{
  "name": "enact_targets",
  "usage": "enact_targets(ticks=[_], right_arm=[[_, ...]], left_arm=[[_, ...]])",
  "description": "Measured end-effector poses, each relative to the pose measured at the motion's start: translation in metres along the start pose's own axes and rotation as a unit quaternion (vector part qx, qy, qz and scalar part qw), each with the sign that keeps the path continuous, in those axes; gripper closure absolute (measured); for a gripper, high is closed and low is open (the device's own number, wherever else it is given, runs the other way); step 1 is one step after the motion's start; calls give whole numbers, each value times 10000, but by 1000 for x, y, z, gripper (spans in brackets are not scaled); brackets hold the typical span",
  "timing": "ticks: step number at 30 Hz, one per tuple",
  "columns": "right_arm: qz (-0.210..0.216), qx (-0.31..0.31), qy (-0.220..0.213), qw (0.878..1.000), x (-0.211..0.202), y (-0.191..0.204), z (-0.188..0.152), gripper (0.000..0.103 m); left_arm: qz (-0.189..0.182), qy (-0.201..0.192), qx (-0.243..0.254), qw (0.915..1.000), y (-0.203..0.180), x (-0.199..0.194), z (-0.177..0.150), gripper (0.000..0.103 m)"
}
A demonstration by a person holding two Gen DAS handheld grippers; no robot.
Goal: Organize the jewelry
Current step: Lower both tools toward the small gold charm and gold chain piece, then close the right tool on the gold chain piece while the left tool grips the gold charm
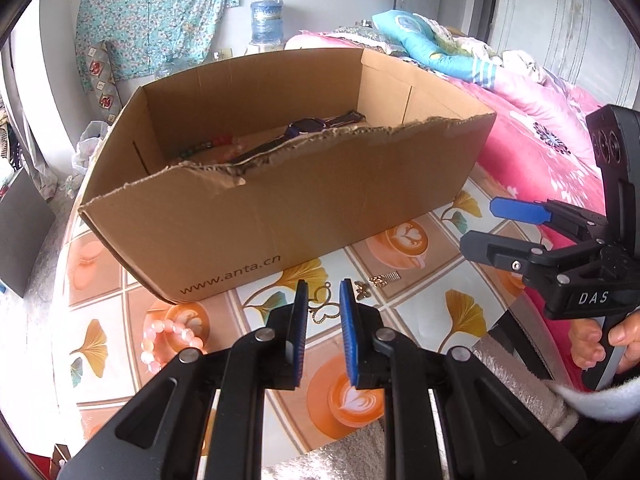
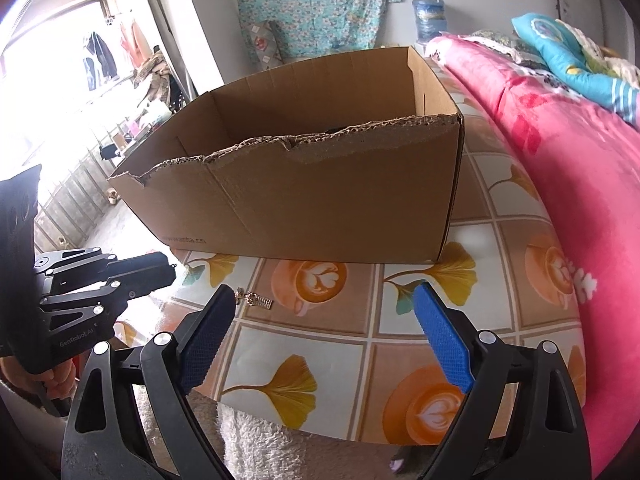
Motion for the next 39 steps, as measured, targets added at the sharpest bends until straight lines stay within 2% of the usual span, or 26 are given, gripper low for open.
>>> enact_targets(ticks=[6,13,20,27,32,39], right_arm=[[78,-111,23,9999,-2,4,-4,26],[307,-421,251,9983,13,22,-6,46],[349,-746,522,9952,34,41,-8,60],[325,-1229,814,9885,54,57,-12,80],[258,-1606,977,9818,64,63,-13,83],[247,-1973,1191,9728,75,63,-14,94]], left_arm=[[28,24,-73,10000,2,2,-2,88],[-33,-7,-202,9998,-1,5,-4,88],[-146,-8,-278,9995,3,7,-7,88],[-223,-21,-326,9992,10,9,-7,88],[-254,-25,-317,9992,12,9,-6,88],[-312,15,-327,9990,12,13,-5,88]])
Point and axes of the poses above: each gripper's, at about its wrist camera, not at the fingertips, and x roughly the way its jaws point, y to its left, z to its top, the point moved 7 cm from there along x, roughly the way its jaws point, and after that the axes turned 10 degrees about z, right-handed, at the moved point
